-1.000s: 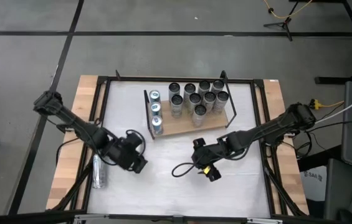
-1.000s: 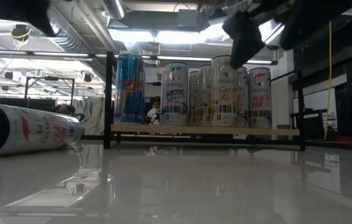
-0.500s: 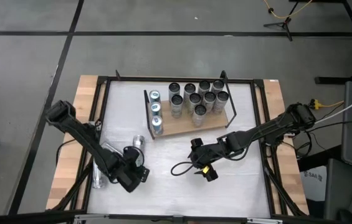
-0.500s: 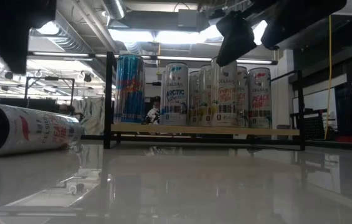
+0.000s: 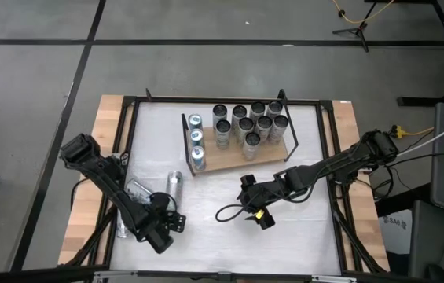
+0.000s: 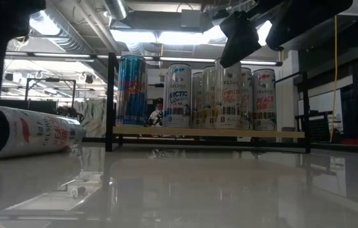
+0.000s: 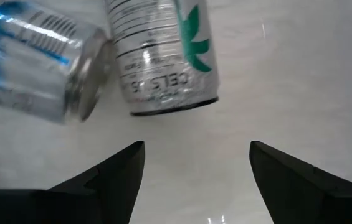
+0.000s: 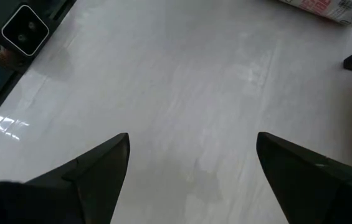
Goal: Place canned beverage on shelf
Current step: Put the white-pink soda can on the shelf aligned with the other white-pink soda can
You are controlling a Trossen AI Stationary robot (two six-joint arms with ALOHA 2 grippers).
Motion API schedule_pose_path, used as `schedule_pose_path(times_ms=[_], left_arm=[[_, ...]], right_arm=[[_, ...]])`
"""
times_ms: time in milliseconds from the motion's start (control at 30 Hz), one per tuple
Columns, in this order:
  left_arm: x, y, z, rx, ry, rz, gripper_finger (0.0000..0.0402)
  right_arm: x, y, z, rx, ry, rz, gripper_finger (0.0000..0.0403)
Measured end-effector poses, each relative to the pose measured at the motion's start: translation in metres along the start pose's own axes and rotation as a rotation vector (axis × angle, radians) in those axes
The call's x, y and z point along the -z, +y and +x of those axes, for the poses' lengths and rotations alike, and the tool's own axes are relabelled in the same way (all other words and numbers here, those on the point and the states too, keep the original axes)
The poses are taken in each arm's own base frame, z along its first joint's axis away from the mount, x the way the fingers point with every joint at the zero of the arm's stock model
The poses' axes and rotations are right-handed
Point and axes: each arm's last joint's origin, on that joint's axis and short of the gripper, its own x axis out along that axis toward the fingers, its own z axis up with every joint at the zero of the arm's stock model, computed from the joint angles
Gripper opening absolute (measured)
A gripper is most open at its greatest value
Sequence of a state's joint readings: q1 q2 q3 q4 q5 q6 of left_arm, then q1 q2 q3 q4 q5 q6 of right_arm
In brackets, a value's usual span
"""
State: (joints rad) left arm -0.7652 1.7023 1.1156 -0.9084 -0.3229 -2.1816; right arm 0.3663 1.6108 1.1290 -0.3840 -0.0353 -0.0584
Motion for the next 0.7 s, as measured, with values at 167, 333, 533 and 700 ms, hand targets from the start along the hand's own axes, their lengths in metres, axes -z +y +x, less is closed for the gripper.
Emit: schedule_pose_path(times_ms=[167, 333, 533, 700], left_arm=[[0.000, 0.005, -0.001, -0.033, -0.024, -0.025, 0.0282], [0.000, 0.006, 0.001, -0.027, -0.062, -0.030, 0.0282], [0.004, 0.005, 0.016, -0.051, -0.115, -0.047, 0.0282], [0.005, 0.003, 0.026, -0.060, -0.133, -0.050, 0.0282]], right_arm=[[0.000, 0.000, 0.000, 0.000, 0.000, 0.000, 0.0344], [0.000, 0.000, 0.000, 0.000, 0.000, 0.000, 0.0344], [0.000, 0.000, 0.000, 0.001, 0.000, 0.000, 0.0344], [0.000, 0.000, 0.000, 0.001, 0.001, 0.000, 0.0344]])
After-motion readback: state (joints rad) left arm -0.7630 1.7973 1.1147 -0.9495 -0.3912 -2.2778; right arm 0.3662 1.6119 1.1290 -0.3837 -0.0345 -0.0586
